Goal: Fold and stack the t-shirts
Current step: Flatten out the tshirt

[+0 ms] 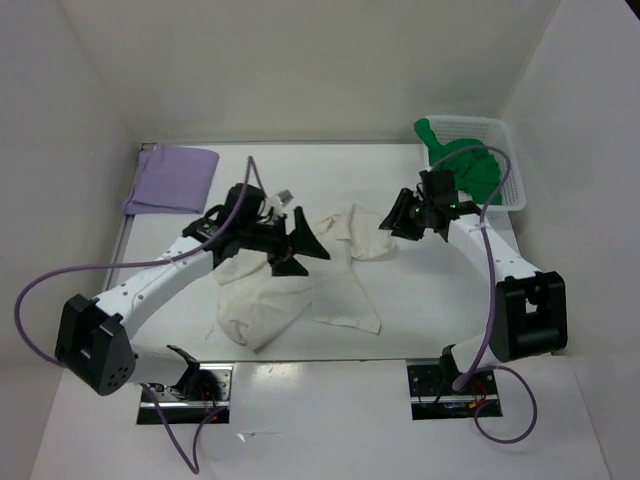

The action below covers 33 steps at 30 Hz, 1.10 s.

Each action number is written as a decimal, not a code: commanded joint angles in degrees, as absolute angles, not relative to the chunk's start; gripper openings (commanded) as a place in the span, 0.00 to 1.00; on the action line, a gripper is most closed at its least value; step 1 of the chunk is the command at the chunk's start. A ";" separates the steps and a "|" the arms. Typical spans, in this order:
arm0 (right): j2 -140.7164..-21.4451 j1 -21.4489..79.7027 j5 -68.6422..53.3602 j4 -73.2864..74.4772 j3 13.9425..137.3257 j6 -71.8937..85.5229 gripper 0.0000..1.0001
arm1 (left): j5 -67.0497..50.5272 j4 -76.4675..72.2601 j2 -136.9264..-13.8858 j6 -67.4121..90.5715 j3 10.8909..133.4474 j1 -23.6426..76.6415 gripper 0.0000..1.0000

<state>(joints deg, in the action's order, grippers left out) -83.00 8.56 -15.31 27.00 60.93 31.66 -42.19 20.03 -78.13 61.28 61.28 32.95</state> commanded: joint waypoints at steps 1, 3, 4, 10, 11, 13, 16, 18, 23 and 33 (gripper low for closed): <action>-81.57 12.56 -16.44 25.94 55.57 33.29 0.48 | -29.83 27.14 -71.29 53.18 58.02 24.98 0.97; -81.56 14.85 -15.91 24.35 52.67 34.80 0.48 | -20.76 28.75 -68.74 52.65 52.06 19.11 0.93; -82.61 14.85 -15.91 23.48 52.12 35.50 0.48 | -19.61 27.70 -68.03 53.17 49.86 17.42 0.93; -88.85 14.33 -10.91 18.38 53.43 38.93 0.62 | -12.49 25.05 -70.92 50.03 47.02 8.63 0.92; -89.81 13.72 -10.90 17.76 54.05 39.54 0.63 | -11.96 25.05 -73.89 49.14 47.63 7.40 0.92; -92.80 13.18 -7.93 16.97 55.20 40.07 0.68 | -11.95 25.05 -76.89 46.77 47.64 3.80 0.92; -96.84 11.34 -7.21 15.30 56.78 40.69 0.71 | -11.43 22.77 -82.51 45.97 48.16 1.33 0.92; -98.87 9.76 -7.21 14.77 58.61 40.69 0.74 | -9.85 20.31 -86.30 45.26 48.77 0.79 0.92; -104.32 9.76 -8.61 12.40 62.31 40.17 0.63 | -13.35 15.92 -97.35 43.95 52.90 0.26 0.71; -86.86 11.33 -10.02 18.44 68.72 35.95 0.00 | -15.12 20.81 -83.81 43.42 62.04 0.79 0.00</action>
<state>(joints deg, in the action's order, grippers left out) -99.42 10.02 -10.00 16.75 63.16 38.81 -14.13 19.64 -95.31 44.93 56.97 0.62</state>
